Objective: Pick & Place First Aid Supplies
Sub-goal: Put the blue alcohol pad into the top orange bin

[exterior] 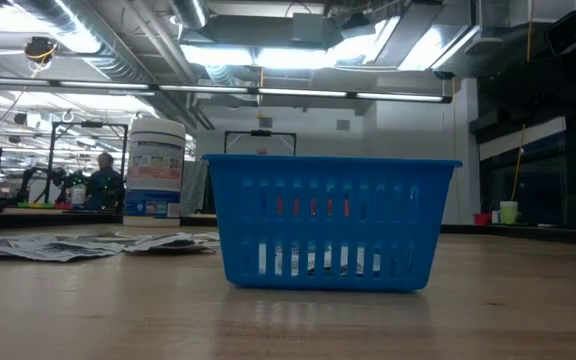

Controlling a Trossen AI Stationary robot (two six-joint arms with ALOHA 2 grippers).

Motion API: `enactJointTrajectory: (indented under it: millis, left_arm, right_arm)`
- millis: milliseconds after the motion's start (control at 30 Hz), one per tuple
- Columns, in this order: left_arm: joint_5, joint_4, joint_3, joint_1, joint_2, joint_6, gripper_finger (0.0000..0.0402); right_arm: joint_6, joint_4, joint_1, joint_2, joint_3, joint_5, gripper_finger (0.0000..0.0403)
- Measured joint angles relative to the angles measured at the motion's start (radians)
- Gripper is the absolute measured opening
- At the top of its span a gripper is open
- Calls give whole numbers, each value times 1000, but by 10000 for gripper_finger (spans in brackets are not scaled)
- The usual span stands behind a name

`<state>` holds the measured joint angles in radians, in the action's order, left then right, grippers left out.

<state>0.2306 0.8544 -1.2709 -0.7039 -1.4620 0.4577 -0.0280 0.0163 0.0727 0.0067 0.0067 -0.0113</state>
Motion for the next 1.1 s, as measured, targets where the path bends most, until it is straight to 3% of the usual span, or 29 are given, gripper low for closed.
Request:
enactJointTrajectory:
  millis: [233,700,1100]
  left_arm:
    - [149,97,0,-83,28,67,73]
    - [127,93,0,-95,36,167,72]
    - [132,93,0,-85,35,157,72]
  right_arm:
    - [0,0,0,0,0,0,195]
    - [0,0,0,0,0,0,195]
    - [0,0,0,0,0,0,195]
